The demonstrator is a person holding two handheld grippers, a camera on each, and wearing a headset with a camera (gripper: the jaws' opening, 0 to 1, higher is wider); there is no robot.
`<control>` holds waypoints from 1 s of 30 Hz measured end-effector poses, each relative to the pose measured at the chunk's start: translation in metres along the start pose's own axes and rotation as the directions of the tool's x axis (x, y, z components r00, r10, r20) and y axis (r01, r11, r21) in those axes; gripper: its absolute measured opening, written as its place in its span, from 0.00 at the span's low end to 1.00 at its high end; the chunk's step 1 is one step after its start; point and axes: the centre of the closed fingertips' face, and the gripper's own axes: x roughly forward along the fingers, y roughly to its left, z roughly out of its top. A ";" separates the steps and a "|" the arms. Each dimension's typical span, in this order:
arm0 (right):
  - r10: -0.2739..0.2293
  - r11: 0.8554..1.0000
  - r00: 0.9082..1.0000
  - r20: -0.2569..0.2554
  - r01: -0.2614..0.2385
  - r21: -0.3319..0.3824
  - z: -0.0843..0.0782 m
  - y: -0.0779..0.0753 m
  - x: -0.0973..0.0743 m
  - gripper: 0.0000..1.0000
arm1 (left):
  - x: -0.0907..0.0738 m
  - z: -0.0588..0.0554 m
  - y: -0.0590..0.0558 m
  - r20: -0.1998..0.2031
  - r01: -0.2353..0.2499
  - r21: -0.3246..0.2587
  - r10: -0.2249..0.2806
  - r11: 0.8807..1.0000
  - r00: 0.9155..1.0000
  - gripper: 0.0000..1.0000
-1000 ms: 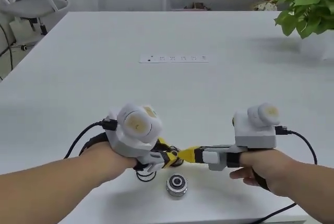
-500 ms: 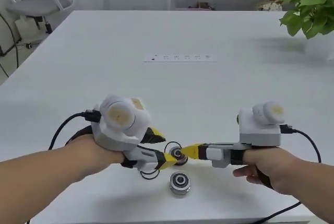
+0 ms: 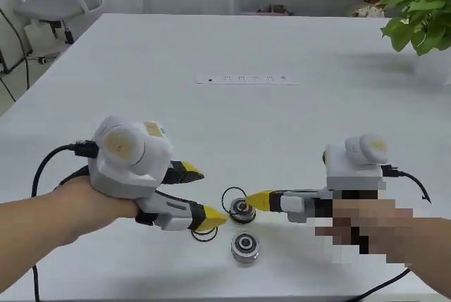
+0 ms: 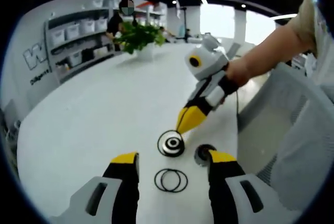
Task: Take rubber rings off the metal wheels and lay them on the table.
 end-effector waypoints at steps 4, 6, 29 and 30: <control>0.013 1.000 1.000 -0.002 -0.013 -0.002 0.003 0.005 0.004 0.00 | -0.011 -0.001 0.000 0.018 -0.006 -0.015 0.007 1.000 1.000 0.57; 0.019 1.000 1.000 -0.007 -0.019 -0.005 0.003 0.007 0.006 0.00 | -0.014 -0.001 0.001 0.023 -0.010 -0.020 0.010 1.000 1.000 0.59; 0.040 0.999 0.994 -0.102 -0.043 -0.026 -0.006 0.021 0.034 0.00 | -0.043 -0.013 0.003 0.026 -0.053 -0.044 0.054 0.998 0.998 0.75; 0.041 0.999 0.994 -0.104 -0.044 -0.026 -0.006 0.021 0.035 0.00 | -0.044 -0.013 0.003 0.027 -0.055 -0.046 0.056 0.997 0.998 0.75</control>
